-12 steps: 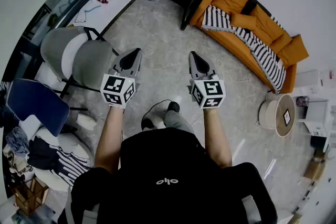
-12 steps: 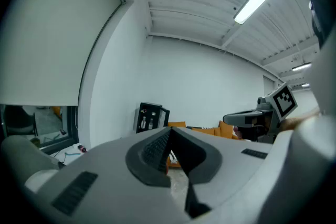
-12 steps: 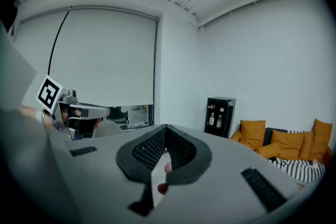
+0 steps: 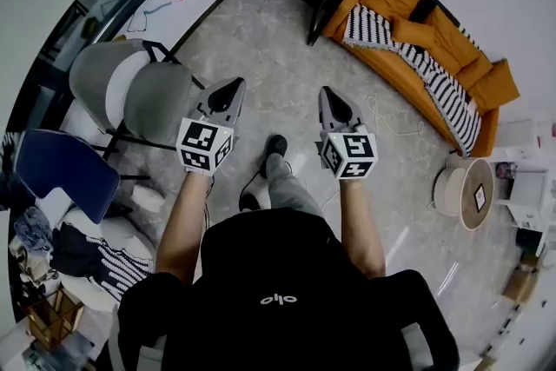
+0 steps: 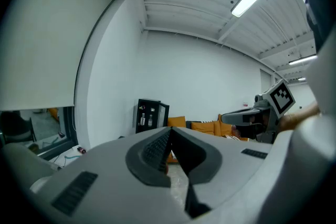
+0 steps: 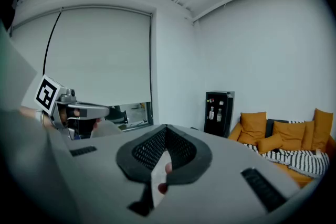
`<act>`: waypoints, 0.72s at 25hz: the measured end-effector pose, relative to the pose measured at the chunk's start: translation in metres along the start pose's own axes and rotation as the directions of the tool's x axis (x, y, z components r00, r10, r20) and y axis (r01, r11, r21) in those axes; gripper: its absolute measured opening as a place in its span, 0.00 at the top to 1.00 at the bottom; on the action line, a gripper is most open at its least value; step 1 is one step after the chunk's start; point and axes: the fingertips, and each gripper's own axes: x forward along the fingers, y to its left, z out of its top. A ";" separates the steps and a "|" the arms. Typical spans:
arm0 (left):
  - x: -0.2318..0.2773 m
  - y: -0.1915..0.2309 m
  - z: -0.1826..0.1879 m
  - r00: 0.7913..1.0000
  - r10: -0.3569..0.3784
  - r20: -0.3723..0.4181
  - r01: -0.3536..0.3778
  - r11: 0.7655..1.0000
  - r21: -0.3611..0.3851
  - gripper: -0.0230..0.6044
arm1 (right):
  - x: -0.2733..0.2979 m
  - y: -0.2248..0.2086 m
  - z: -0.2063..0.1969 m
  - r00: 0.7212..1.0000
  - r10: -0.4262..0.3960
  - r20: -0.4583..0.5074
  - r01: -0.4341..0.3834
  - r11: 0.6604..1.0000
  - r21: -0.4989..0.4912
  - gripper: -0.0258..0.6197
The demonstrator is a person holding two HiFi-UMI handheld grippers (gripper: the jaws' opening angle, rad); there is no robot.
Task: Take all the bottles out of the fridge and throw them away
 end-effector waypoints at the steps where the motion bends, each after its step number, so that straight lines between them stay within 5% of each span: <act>1: 0.008 0.005 0.000 1.000 0.003 -0.004 -0.003 1.000 0.006 0.96 | 0.009 -0.006 0.001 1.000 0.005 0.004 -0.005 1.000 0.005 0.96; 18: 0.189 0.087 0.038 0.995 0.062 -0.080 -0.055 0.994 0.096 0.96 | 0.179 -0.129 0.043 0.995 0.095 0.024 -0.096 0.993 0.064 0.96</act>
